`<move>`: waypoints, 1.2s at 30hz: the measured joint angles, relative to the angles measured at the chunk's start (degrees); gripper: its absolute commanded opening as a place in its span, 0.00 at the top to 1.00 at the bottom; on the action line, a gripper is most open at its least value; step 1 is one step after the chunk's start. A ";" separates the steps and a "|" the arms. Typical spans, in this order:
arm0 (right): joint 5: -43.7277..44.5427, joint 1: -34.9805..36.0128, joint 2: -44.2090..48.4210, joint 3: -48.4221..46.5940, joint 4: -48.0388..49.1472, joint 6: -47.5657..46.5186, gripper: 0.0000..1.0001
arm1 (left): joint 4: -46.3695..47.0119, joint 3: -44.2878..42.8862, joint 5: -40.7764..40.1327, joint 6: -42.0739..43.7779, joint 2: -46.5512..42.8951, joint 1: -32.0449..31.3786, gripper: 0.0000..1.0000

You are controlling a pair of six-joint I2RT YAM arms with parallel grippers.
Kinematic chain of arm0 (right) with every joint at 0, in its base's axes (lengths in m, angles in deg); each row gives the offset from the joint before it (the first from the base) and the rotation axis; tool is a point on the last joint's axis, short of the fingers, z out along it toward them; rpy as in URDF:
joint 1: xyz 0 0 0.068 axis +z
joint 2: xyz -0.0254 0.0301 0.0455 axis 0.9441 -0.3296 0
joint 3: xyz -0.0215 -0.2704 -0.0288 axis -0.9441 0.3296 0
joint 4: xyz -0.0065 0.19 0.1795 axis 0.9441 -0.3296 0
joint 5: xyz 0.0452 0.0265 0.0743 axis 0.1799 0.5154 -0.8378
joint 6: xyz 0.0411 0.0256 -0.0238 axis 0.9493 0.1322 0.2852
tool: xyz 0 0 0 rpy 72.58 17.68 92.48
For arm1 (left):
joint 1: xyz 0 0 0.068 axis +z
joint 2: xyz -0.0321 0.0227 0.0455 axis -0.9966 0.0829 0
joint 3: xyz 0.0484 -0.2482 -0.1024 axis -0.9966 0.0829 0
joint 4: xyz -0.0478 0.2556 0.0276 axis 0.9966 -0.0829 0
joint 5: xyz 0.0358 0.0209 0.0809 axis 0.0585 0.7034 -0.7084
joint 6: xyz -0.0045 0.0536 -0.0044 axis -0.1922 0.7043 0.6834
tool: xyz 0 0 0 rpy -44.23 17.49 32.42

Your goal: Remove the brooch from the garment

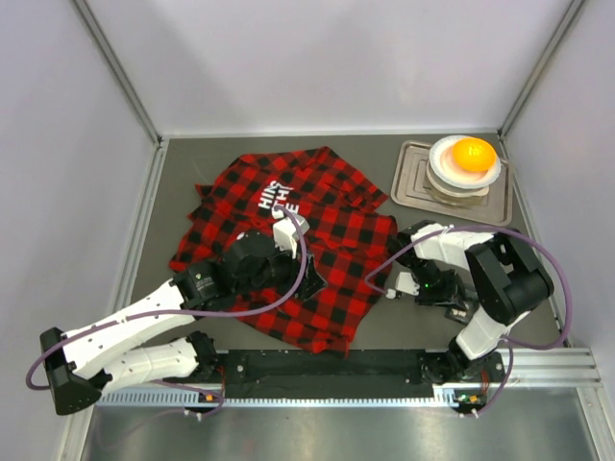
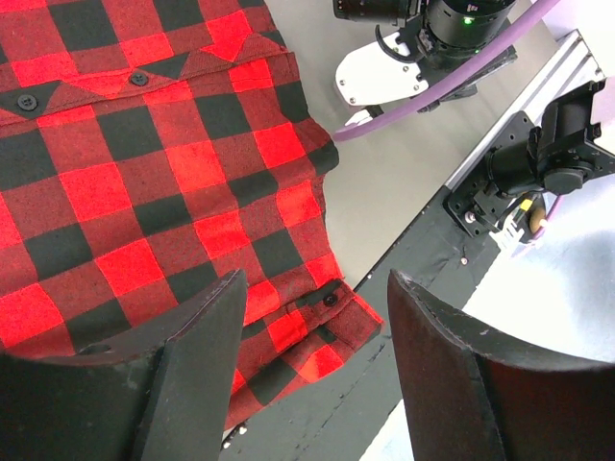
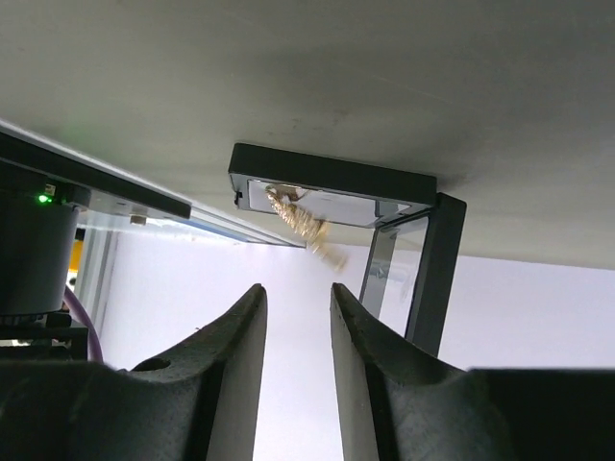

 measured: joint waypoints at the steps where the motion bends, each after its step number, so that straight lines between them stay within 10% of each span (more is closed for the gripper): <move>1: 0.22 0.02 0.00 0.00 0.11 0.17 0.66 | 0.00 0.00 0.07 0.00 0.00 0.00 0.35; 19: 2.51 5.31 11.52 -5.11 -0.98 6.58 0.56 | -0.04 0.00 0.22 -0.09 1.42 1.92 0.34; 22: 2.54 7.54 14.99 -10.64 -1.49 10.60 0.49 | -0.11 -0.02 -0.22 -1.16 1.29 3.37 0.34; 28: 5.92 8.17 25.29 -23.08 0.98 22.75 0.01 | -4.44 -3.26 -5.75 -3.52 0.72 5.29 0.30; 34: 11.74 7.93 34.56 -29.90 6.58 40.15 0.01 | -7.28 -11.65 -17.68 -3.26 -2.34 5.29 0.20; 36: 11.34 7.96 38.10 -30.29 8.24 44.35 0.01 | -7.13 -13.77 -21.14 -1.88 -4.26 5.33 0.02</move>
